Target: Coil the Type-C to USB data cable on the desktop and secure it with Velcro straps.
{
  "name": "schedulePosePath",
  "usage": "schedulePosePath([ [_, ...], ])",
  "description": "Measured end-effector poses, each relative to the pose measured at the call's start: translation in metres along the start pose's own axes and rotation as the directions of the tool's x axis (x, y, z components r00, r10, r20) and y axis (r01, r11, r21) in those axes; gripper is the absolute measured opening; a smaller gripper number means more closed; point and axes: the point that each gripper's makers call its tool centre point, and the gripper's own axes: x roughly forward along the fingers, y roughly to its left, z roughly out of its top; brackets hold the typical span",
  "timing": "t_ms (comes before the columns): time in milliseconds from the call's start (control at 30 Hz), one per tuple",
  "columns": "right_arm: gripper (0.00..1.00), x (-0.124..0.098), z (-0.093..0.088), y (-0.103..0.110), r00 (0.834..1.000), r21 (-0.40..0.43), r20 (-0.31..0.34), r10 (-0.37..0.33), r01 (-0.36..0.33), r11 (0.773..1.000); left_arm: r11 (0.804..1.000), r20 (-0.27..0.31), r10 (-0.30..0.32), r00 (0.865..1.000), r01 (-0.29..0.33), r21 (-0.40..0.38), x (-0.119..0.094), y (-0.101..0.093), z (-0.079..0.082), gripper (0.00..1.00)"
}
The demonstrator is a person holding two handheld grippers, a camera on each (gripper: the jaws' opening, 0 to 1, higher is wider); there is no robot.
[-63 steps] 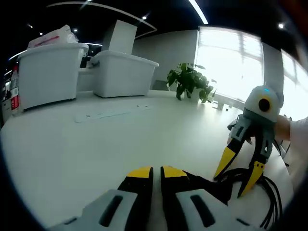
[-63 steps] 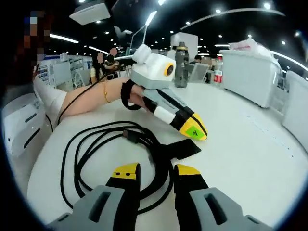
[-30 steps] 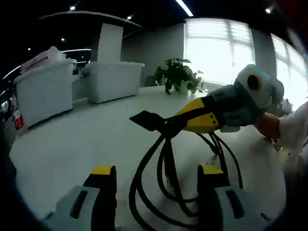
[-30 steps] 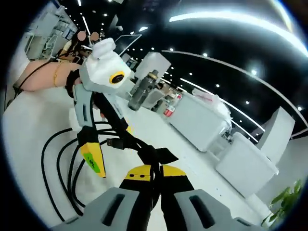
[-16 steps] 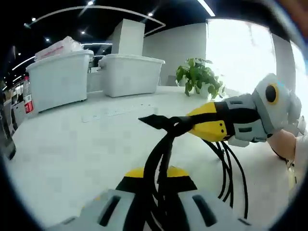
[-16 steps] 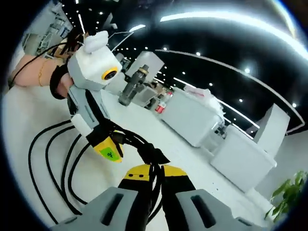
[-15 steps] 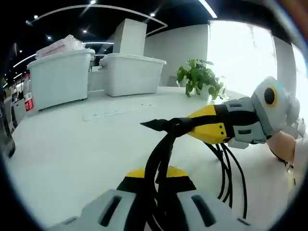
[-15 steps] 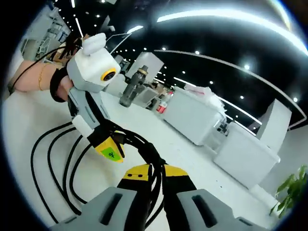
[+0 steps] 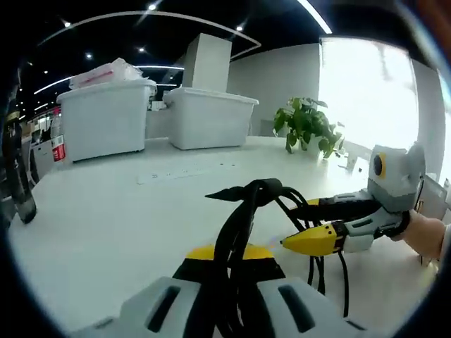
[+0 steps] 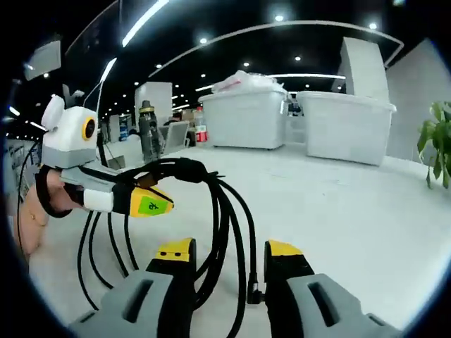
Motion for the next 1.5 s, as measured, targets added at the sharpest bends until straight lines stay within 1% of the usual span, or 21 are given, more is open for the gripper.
schedulePosePath([
  [133, 0.19, 0.002, 0.01, 0.001, 1.0, -0.032, 0.012, -0.013, 0.013, 0.999, 1.0, 0.035, -0.027, 0.999, 0.027, -0.014, -0.004, -0.013, 0.004, 0.07],
  [167, 0.13, 0.004, 0.011, 0.0, 1.0, -0.064, 0.004, -0.016, 0.016, 0.998, 1.0, 0.054, -0.022, 0.998, 0.021, 0.019, -0.004, -0.014, 0.006, 0.08],
  [233, 0.08, 0.005, 0.014, -0.002, 1.0, -0.054, -0.001, -0.026, 0.026, 0.998, 0.996, 0.035, -0.011, 0.999, 0.008, 0.088, -0.002, -0.013, 0.0, 0.11],
  [333, 0.06, 0.009, 0.023, -0.006, 0.999, -0.197, 0.038, -0.037, 0.043, 0.979, 0.99, -0.011, 0.011, 1.0, -0.01, 0.142, 0.002, -0.01, -0.015, 0.2],
  [433, 0.06, 0.016, 0.022, -0.009, 0.999, -0.335, 0.01, -0.054, 0.054, 0.94, 0.994, -0.032, 0.003, 0.999, 0.0, 0.105, 0.009, -0.01, -0.024, 0.24],
  [467, 0.06, 0.017, 0.022, -0.009, 0.999, -0.343, 0.004, -0.05, 0.049, 0.938, 0.995, -0.034, 0.005, 0.999, -0.002, 0.1, 0.011, -0.008, -0.026, 0.25],
  [567, 0.05, 0.023, 0.018, -0.012, 0.999, -0.305, -0.034, -0.027, 0.015, 0.952, 0.995, -0.042, 0.011, 0.999, -0.007, 0.098, 0.019, -0.003, -0.027, 0.28],
  [667, 0.06, 0.032, 0.012, -0.017, 0.996, -0.314, -0.081, -0.023, -0.003, 0.95, 0.996, -0.041, 0.014, 0.999, -0.01, 0.087, 0.028, 0.0, -0.03, 0.31],
  [733, 0.06, 0.035, 0.009, -0.02, 0.995, -0.322, -0.102, -0.021, -0.013, 0.947, 0.995, -0.011, 0.02, 1.0, -0.019, 0.098, 0.036, 0.006, -0.027, 0.36],
  [800, 0.05, 0.035, 0.002, -0.017, 0.991, -0.307, -0.132, 0.012, -0.053, 0.95, 0.985, 0.015, 0.075, 0.997, -0.076, 0.155, 0.04, 0.019, -0.022, 0.46],
  [867, 0.05, 0.035, -0.009, -0.017, 0.987, -0.326, -0.161, 0.009, -0.062, 0.943, 0.987, 0.024, 0.069, 0.997, -0.072, 0.145, 0.041, 0.019, -0.022, 0.47],
  [900, 0.05, 0.036, -0.005, -0.017, 0.992, -0.367, -0.127, 0.011, -0.057, 0.929, 0.991, 0.031, 0.06, 0.998, -0.063, 0.12, 0.041, 0.018, -0.023, 0.47],
  [933, 0.06, 0.034, -0.006, -0.017, 0.991, -0.373, -0.135, 0.016, -0.066, 0.925, 0.993, 0.036, 0.059, 0.998, -0.063, 0.103, 0.04, 0.019, -0.023, 0.48],
  [1000, 0.09, 0.034, -0.005, -0.02, 0.991, -0.338, -0.131, 0.013, -0.057, 0.939, 0.994, 0.037, 0.057, 0.998, -0.06, 0.086, 0.038, 0.021, -0.025, 0.49],
  [1133, 0.28, 0.032, 0.0, -0.015, 0.992, -0.299, -0.109, 0.062, -0.093, 0.95, 0.99, 0.025, 0.078, 0.997, -0.08, 0.114, 0.028, 0.025, -0.026, 0.53],
  [1233, 0.28, 0.024, 0.005, -0.013, 0.993, -0.25, -0.075, 0.09, -0.107, 0.962, 0.981, 0.029, 0.1, 0.995, -0.103, 0.164, 0.015, 0.027, -0.024, 0.53],
  [1300, 0.29, 0.013, 0.016, -0.014, 0.995, -0.191, -0.017, 0.097, -0.098, 0.977, 0.969, 0.082, 0.136, 0.987, -0.15, 0.198, 0.003, 0.035, -0.012, 0.53],
  [1333, 0.32, 0.003, 0.028, -0.012, 0.993, -0.069, 0.049, 0.11, -0.107, 0.992, 0.965, 0.123, 0.155, 0.98, -0.177, 0.192, -0.006, 0.036, -0.004, 0.53],
  [1367, 0.34, -0.006, 0.039, -0.012, 0.987, -0.003, 0.104, 0.122, -0.123, 0.992, 0.965, 0.158, 0.165, 0.974, -0.192, 0.178, -0.012, 0.036, 0.002, 0.52],
  [1467, 0.34, -0.037, 0.072, -0.015, 0.954, 0.133, 0.283, 0.101, -0.143, 0.981, 0.964, 0.346, 0.206, 0.915, -0.25, 0.087, -0.047, 0.036, 0.041, 0.48],
  [1500, 0.34, -0.048, 0.078, -0.015, 0.946, 0.176, 0.306, 0.103, -0.162, 0.971, 0.942, 0.369, 0.255, 0.894, -0.316, 0.116, -0.058, 0.04, 0.048, 0.47],
])
